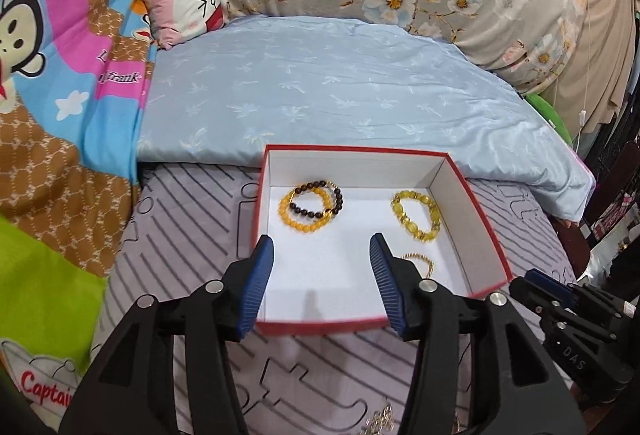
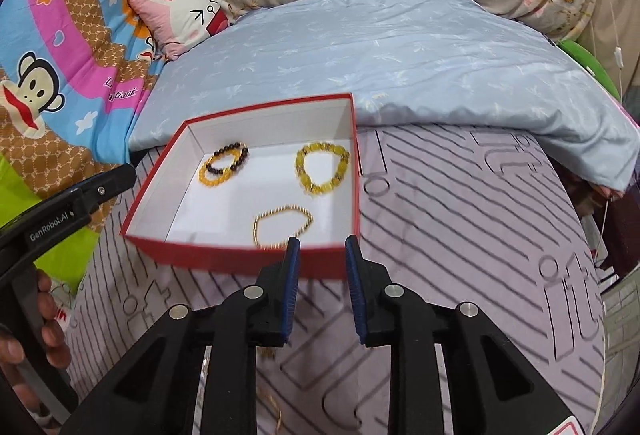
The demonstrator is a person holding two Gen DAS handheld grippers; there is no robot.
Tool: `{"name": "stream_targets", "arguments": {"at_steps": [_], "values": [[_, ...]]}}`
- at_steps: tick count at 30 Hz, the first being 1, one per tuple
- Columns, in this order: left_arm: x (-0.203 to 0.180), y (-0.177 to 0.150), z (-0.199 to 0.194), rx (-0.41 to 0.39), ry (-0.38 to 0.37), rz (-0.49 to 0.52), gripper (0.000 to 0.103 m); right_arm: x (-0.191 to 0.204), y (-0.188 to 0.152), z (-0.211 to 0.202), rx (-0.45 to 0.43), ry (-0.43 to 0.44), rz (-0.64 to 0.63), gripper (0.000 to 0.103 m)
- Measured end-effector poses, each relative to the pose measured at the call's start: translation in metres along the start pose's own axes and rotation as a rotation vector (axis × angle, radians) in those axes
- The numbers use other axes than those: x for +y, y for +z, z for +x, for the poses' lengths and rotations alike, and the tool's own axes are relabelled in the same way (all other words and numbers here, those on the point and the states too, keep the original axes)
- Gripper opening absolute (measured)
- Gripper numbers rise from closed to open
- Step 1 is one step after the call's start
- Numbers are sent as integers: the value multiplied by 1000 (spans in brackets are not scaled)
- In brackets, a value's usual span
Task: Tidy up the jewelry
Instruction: 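Carry both bracelets into the red box and open both tools, then move the right tool toward the silver watch on the sheet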
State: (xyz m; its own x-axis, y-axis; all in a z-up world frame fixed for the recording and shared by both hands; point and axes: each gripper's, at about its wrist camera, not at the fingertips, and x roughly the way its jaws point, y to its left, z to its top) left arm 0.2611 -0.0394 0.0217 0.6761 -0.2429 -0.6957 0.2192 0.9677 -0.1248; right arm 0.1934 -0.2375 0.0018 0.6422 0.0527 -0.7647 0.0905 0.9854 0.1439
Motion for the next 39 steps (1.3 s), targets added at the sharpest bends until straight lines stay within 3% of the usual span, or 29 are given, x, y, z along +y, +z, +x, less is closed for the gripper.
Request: {"name": "stream_targets", "arguments": {"at_steps": [13,18,26,32,36,39], "values": [[5,-79,-46,85,24,-23,49,-16,-87,-46,84,-31,29,23],[3,-112,-53,133,29,-25,49,-13,-118,-53,121,-5,50,23],[0,-145,-59,178,30,-33,49,8,-135,-49,147,36,50,23],[1,-157,-61,199,31,-30,49,36,-144,-44,165,71,-52,23],[5,-161,-61,209,33,-36,49,46,-145,-37,181,79,-98,33],[8,-163,-61,215,34,-43,49,52,-145,-31,195,93,-115,33]]}}
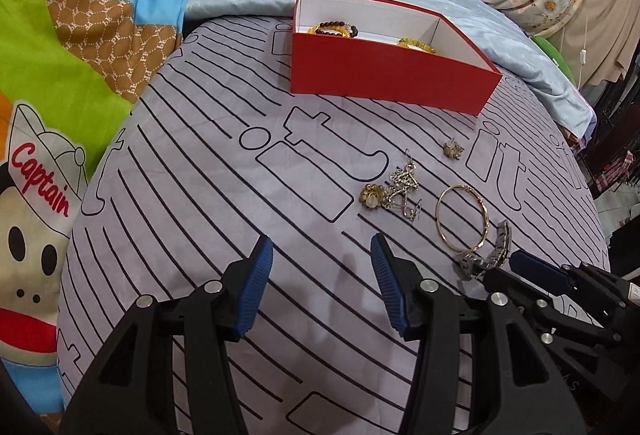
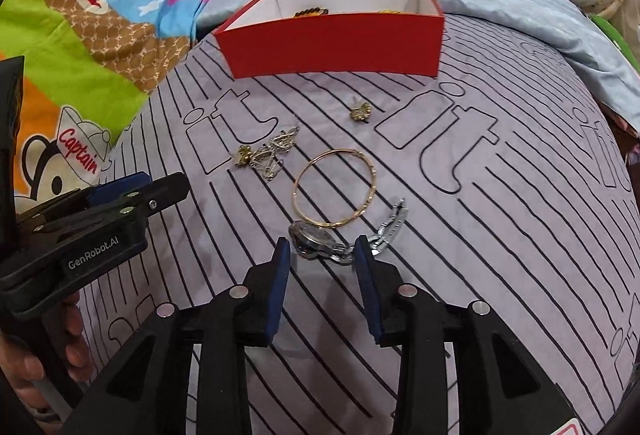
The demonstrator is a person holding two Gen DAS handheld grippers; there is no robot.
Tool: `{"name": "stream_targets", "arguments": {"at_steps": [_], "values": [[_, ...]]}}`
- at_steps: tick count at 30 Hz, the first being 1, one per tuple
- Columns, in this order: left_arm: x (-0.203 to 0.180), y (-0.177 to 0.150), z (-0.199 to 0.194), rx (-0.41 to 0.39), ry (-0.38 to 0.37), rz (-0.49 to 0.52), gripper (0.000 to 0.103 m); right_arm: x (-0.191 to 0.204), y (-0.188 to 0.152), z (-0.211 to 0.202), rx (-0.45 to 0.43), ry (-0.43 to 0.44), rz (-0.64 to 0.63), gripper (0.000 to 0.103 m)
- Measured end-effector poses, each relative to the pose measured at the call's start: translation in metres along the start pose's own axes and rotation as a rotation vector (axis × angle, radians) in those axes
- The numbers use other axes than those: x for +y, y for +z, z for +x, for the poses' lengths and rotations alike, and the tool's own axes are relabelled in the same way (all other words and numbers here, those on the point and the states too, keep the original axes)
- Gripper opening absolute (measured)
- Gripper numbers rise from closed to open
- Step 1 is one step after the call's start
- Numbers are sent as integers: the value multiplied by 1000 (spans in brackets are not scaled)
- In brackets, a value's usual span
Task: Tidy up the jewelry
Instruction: 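Move the right tool toward the silver watch on the sheet, then close the right tool on the silver watch face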
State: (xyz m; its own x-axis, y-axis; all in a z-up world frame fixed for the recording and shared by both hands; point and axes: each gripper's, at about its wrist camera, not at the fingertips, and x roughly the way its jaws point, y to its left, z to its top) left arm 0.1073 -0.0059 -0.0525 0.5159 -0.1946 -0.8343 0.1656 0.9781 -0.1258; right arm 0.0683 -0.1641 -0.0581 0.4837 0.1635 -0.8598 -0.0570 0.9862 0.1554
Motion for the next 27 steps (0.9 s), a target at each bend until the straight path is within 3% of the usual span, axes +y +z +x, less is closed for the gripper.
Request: {"name": "stream_targets", "arguments": {"at_steps": [10,14,27], "values": [[6,-1,2,9,0,-12,49,6,7,21,28,4,-36,33],[7,-1,3,11,1,-14,49,2,5,25,38,-7,-42,27],[0,-1,4,12,-11,-7,49,-20,-1,12,22,10,40,20]]}}
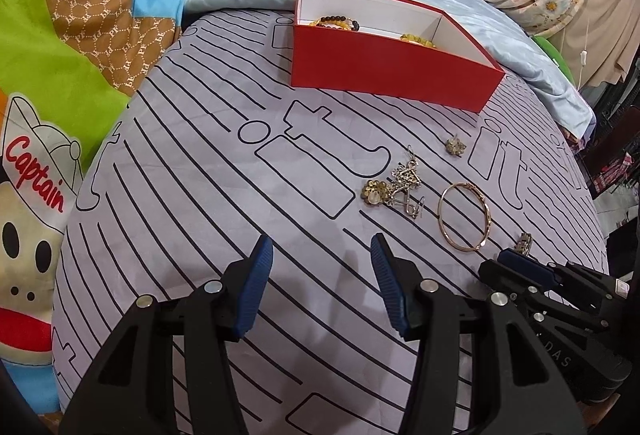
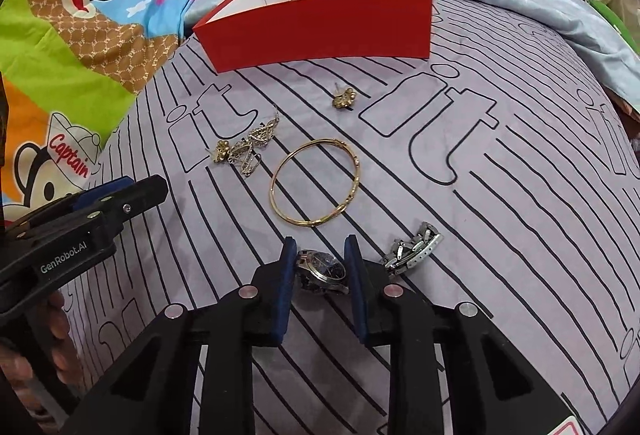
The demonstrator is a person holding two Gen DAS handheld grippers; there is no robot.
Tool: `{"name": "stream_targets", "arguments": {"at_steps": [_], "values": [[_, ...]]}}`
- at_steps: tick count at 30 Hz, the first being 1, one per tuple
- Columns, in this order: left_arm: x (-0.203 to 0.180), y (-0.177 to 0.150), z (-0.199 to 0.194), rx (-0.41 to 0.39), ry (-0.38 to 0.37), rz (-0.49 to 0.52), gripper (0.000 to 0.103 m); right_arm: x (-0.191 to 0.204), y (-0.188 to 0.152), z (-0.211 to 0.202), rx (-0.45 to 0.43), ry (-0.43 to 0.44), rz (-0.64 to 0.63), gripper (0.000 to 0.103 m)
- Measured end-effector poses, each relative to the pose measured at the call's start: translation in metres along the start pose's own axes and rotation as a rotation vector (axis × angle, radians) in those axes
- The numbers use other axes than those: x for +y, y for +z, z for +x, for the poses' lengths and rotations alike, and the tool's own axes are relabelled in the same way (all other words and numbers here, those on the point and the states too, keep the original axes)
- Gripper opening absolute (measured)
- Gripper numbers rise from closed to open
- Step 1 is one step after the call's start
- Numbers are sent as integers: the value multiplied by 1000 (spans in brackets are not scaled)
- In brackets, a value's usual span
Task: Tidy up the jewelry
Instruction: 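Close the right tool on the silver watch face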
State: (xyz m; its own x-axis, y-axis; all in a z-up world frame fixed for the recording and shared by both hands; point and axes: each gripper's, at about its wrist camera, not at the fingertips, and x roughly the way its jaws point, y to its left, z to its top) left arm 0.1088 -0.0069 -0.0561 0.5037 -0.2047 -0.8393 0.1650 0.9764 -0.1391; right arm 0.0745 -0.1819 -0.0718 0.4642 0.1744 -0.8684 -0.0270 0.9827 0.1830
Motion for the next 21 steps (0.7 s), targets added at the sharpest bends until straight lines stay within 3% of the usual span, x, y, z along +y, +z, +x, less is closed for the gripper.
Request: {"name": "stream_targets", "arguments": {"at_steps": [3,6,11,14,16,21], "values": [[-4,0,0,2,-5,3,49,-1,-1,-3,-5,3,-1,18],[-5,-1,-1,1,-8,7,49,-1,-5,-5,-5,3,-5,25],[-6,-1,-2,1,-11,7,49,-2,-14,-10,3,-1,-4,26],[-7,-2,-3,0,-13,8,49,-3,-21,-14,7,1,-15,32],[-7,-2,-4,-3,-15,11,49,-3,-25,-18,4,-11,-26,43],[-10,-3,-6,-3,-18,13,49,-3,-34,-22,23,-32,-39,43]]}}
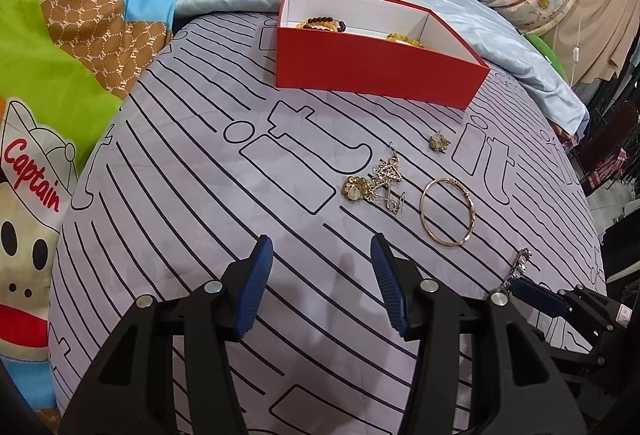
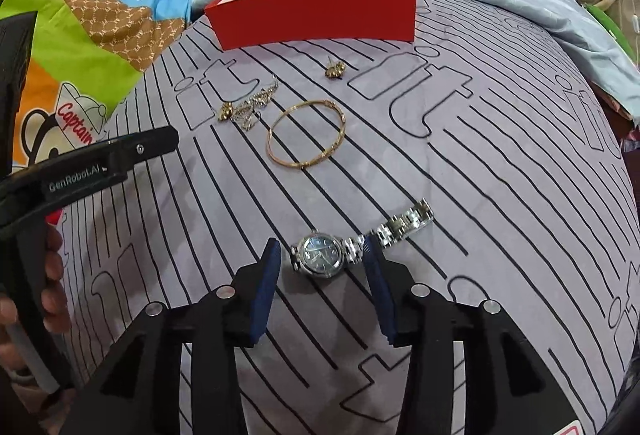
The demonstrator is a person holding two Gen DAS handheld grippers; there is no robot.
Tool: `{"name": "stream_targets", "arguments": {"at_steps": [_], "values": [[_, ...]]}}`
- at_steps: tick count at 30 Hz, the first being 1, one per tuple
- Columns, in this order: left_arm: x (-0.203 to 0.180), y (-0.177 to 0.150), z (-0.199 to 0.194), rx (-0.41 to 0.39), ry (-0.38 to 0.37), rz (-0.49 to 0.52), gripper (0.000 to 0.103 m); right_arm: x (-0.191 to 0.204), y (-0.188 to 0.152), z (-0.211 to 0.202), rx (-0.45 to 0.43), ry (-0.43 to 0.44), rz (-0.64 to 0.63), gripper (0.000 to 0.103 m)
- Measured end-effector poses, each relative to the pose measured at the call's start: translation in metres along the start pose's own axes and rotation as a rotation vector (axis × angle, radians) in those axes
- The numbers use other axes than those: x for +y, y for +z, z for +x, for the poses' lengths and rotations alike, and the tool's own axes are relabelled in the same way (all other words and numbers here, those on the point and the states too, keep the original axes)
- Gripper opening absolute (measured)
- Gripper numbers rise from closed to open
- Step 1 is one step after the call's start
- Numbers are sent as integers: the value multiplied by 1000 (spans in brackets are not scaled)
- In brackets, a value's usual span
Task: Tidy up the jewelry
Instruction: 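Close the right tool on the silver watch face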
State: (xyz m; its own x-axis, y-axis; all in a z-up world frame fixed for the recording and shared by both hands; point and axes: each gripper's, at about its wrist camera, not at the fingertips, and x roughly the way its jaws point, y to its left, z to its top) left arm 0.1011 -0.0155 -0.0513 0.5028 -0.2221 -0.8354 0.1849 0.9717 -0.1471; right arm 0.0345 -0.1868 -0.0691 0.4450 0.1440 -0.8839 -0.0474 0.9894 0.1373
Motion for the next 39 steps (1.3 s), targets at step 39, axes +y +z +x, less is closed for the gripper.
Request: {"name": "stream_targets", "arguments": {"at_steps": [39], "values": [[5,2,3,5,2,-8,49,-3,5,8,-3,-63,190,25]]}}
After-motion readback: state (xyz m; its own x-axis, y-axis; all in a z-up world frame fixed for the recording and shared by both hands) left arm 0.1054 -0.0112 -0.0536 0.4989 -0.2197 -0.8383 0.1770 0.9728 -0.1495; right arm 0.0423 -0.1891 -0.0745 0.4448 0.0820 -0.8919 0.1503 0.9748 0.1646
